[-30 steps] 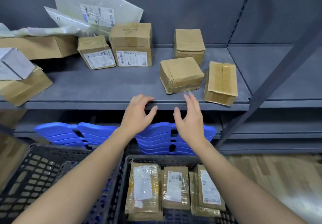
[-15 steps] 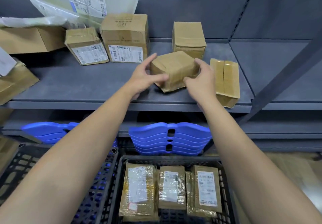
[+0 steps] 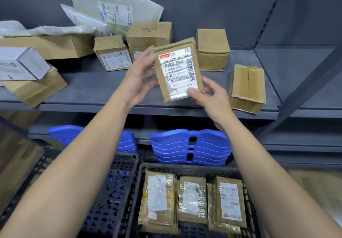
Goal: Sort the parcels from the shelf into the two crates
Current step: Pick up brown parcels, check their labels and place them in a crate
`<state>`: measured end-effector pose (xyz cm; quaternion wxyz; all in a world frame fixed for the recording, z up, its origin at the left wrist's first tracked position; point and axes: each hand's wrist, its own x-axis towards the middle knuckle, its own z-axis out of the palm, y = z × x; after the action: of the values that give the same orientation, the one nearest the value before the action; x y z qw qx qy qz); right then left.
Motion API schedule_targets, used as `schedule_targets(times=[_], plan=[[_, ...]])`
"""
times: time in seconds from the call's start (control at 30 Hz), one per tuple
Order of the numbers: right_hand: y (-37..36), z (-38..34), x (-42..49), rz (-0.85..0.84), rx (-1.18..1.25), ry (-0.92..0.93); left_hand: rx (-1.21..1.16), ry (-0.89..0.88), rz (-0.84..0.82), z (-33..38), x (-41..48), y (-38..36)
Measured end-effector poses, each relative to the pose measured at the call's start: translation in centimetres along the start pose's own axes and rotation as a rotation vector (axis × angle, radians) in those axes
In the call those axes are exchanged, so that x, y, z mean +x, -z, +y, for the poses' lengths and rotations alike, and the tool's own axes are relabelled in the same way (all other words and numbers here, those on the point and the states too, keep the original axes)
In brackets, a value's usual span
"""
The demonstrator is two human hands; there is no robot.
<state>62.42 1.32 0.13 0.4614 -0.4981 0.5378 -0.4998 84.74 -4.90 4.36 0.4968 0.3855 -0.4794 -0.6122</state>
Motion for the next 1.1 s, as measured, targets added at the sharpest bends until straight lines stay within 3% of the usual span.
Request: schedule_targets(times=[0.1,0.5,1.1], plan=[[-0.7,0.6,-2.0,-0.012,0.029,-0.040,0.188,-0.043,0.025,-0.3,-1.0,-0.3],[-0.1,1.9,-6.2,-0.241,0.024,-0.107,0.251,-0.037,0.011,-0.7,-5.0,-2.8],[1.1,3.9,-10.3,-0.294,-0.053,-0.094,0.387,-0.005,0.056,-3.0,-9.5,-5.5]])
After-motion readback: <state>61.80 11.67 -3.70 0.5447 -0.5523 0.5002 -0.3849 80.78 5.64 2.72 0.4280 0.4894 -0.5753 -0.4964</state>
